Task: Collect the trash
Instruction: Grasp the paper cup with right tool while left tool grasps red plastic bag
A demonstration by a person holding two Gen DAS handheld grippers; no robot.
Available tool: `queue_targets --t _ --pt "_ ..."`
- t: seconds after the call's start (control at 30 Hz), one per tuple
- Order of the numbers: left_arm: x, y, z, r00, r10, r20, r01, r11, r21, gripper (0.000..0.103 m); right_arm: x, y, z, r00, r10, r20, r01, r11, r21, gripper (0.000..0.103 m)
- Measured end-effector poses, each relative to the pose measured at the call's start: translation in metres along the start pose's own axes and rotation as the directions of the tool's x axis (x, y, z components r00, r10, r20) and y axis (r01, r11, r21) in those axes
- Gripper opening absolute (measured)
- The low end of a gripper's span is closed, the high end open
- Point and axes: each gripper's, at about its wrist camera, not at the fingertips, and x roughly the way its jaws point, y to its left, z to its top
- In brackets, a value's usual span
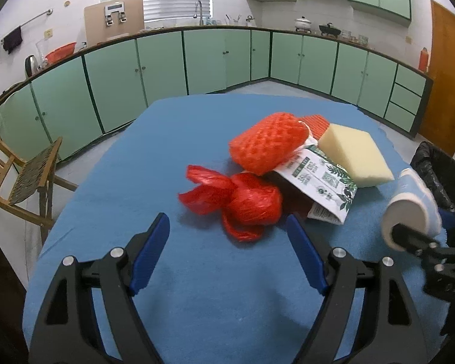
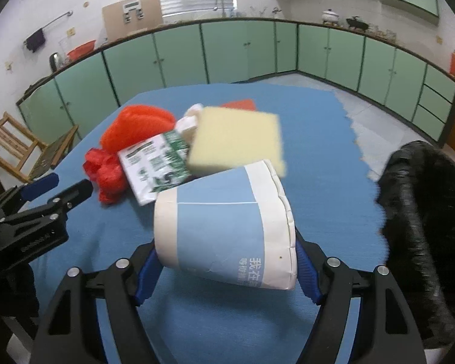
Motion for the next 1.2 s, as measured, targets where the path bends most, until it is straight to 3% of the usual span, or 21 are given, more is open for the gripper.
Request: queue_targets --t 0.23,0.53,0.67,0.73,1.2 --pt "0.022 -0.003 0.007 0.999 0.016 -0.028 -0.017 1.000 -0.019 0.077 0.000 -0.025 0.003 0.999 -0.039 0.002 0.039 0.998 0.052 0.074" --pt "0.050 -0.004 0.018 0.996 0.006 -0.086 -0.010 0.999 -0.051 0.076 0.008 -0.030 0.007 0.999 -0.052 -0.008 0.052 0.997 0.048 0.074" --pt "0.054 -0.005 0.020 0.996 -0.020 -0.086 0.015 0.998 -0.058 0.058 0.011 -0.029 0.007 0.999 -0.052 -0.012 0.053 0.998 0.043 0.074" --pt "0.054 -0.006 0.021 0.995 -0.051 -0.084 0.047 0.998 -0.053 0.034 0.010 -0.028 0.006 0.999 -0.052 -0.011 0.052 0.998 0.042 0.074" --pt "0.000 0.009 0.012 0.998 -0.037 -0.048 0.032 0.996 -0.089 0.028 -0.013 -0.018 0.016 0.998 -0.045 0.037 0.044 0.999 0.023 0.074"
